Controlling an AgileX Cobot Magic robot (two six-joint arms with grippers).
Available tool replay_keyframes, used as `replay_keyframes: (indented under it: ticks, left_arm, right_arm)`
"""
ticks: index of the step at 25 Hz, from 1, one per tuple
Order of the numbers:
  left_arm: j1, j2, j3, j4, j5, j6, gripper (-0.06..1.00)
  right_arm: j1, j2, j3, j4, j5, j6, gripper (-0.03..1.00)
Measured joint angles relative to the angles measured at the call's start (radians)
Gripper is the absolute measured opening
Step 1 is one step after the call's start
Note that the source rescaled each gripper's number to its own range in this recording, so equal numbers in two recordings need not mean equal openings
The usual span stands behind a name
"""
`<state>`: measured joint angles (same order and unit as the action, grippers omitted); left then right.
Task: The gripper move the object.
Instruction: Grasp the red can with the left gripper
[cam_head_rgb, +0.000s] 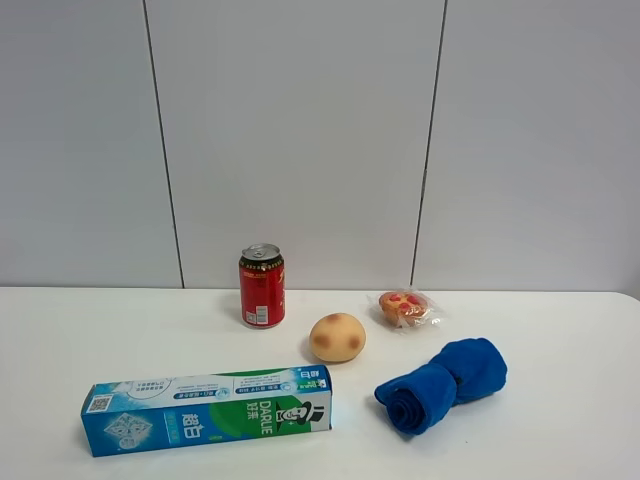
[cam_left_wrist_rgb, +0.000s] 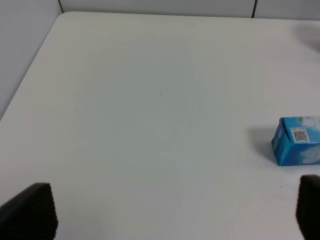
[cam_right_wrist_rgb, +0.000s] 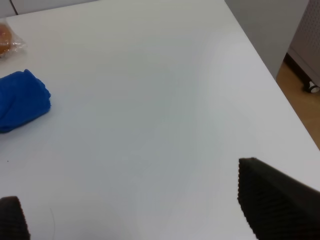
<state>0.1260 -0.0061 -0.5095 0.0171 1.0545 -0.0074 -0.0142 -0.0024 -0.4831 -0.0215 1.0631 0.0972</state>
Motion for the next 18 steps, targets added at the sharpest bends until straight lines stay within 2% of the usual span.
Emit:
replay_keyframes:
  ticks: [18]
  left_arm:
    - [0.000, 0.000, 0.000, 0.000, 0.000, 0.000, 1.00]
  right_arm:
    - [0.000, 0.000, 0.000, 0.000, 0.000, 0.000, 1.00]
